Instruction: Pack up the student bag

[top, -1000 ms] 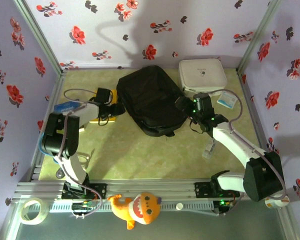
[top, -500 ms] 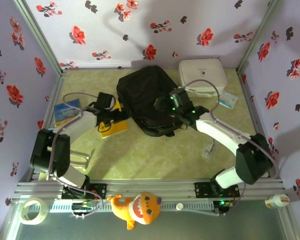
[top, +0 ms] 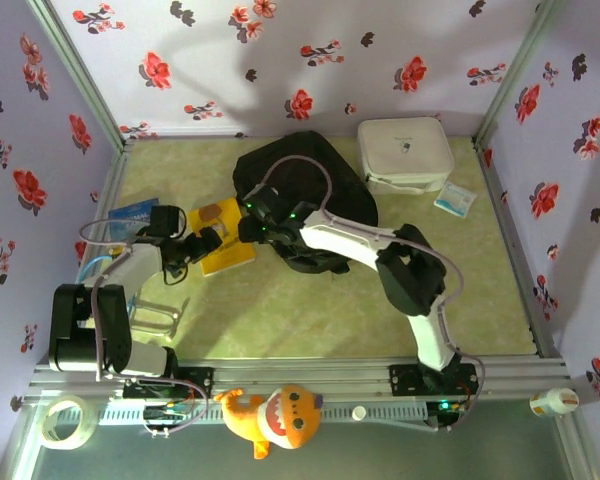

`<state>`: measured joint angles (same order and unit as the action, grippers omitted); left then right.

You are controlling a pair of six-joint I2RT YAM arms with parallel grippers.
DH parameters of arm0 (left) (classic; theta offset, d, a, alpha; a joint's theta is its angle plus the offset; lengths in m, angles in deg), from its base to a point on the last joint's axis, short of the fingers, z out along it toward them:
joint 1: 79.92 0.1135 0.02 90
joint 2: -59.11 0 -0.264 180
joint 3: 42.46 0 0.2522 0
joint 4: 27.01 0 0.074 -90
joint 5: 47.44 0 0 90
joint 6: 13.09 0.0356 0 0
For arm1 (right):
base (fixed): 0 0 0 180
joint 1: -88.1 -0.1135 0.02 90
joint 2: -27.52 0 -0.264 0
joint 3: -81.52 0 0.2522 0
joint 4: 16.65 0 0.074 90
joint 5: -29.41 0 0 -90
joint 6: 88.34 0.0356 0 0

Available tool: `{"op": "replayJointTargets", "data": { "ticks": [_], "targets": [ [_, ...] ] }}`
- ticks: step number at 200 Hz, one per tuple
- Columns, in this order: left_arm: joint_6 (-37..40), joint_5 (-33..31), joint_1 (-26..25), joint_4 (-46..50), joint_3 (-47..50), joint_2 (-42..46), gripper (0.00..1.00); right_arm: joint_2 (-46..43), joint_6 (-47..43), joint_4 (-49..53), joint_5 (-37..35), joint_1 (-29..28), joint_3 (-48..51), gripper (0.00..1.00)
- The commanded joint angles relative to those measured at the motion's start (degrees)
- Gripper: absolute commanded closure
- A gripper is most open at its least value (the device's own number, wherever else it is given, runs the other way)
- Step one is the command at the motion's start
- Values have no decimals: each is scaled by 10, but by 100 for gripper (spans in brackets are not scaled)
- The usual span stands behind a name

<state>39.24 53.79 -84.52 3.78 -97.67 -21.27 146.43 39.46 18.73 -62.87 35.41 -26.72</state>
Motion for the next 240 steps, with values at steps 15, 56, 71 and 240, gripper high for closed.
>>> {"op": "replayJointTargets", "data": {
  "ticks": [15,56,71,240],
  "targets": [
    [-7,27,6,-18,6,-15,13,67,-22,50,-6,-5,-73,53],
    [-8,29,5,-16,4,-39,24,116,-29,72,8,-4,-108,64],
    [-5,36,5,-19,5,-43,28,127,-29,76,18,-4,-114,67],
    [-7,154,2,-28,-15,-51,36,167,-8,103,26,-4,-107,74]
  ]
}}
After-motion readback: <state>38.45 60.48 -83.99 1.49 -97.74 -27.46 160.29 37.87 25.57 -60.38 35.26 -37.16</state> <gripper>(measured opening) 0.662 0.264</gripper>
